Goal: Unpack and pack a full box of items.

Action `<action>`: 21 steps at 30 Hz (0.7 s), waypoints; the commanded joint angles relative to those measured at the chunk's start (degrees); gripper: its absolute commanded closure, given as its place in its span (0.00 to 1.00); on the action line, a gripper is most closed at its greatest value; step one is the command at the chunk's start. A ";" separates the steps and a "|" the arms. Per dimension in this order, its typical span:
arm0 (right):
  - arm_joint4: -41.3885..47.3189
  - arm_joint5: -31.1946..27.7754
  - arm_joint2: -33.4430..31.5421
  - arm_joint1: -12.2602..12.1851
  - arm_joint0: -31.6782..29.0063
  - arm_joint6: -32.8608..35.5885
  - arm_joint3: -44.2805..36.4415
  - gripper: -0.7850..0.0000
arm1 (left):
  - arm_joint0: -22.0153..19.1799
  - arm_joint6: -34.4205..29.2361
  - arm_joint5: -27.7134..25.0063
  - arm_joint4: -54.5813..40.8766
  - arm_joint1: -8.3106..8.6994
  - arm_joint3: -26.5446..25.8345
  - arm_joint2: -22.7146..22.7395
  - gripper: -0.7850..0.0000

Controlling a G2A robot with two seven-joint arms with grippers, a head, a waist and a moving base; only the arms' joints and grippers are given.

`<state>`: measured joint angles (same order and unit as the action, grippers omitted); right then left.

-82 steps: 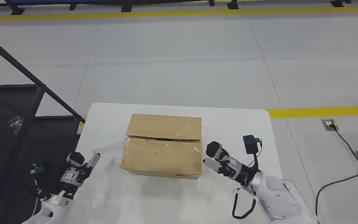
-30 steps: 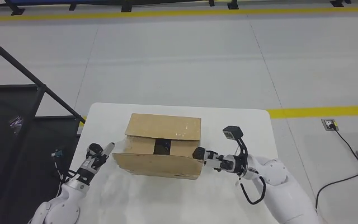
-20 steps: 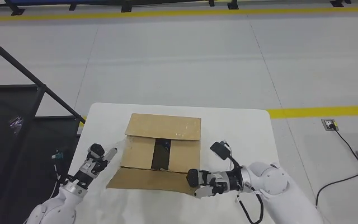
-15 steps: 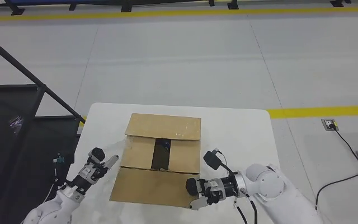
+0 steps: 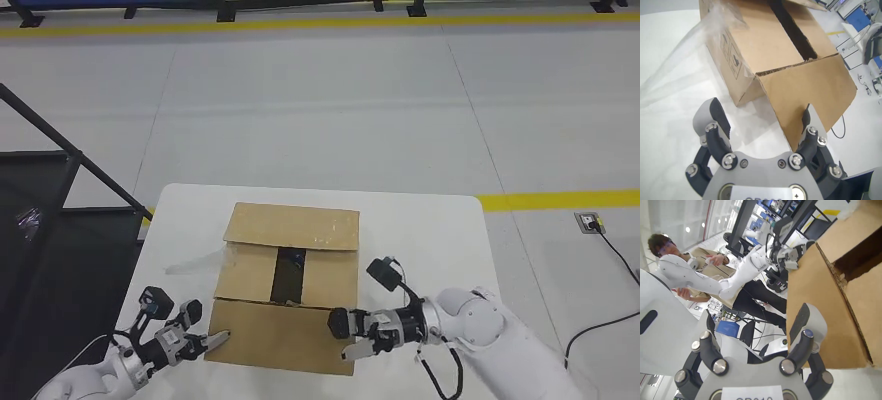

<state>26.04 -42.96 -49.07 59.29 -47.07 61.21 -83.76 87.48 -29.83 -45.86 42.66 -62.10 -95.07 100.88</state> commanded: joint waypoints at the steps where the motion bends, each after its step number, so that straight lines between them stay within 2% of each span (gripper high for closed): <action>1: 6.93 1.66 -0.44 0.32 0.41 -1.47 1.15 0.00 | -0.21 -0.07 0.09 1.61 0.11 0.20 -0.64 0.00; 2: 9.70 3.50 -0.68 0.48 0.78 -2.15 1.74 0.00 | -0.28 -0.13 0.06 1.64 0.16 0.41 -0.91 0.00; 13: 9.70 3.50 -0.68 0.48 0.78 -2.15 1.74 0.00 | -0.57 -0.28 0.27 1.79 0.28 0.52 -1.06 0.00; 15: 8.07 4.30 -0.87 0.74 0.29 -6.36 0.44 0.00 | -0.57 -0.28 0.27 1.79 0.28 0.52 -1.06 0.00; 17: 4.14 7.80 -0.06 1.28 0.70 -11.11 0.28 0.00 | -0.33 0.87 1.16 2.13 0.24 0.00 -1.34 0.00; 21: 3.47 14.90 1.94 2.92 2.98 -18.90 3.72 0.00 | 0.30 2.66 3.79 5.29 0.28 -1.12 -1.85 0.00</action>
<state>29.88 -30.43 -47.64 61.76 -44.91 44.95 -81.54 87.59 -27.80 -43.08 46.60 -61.82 -95.87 99.23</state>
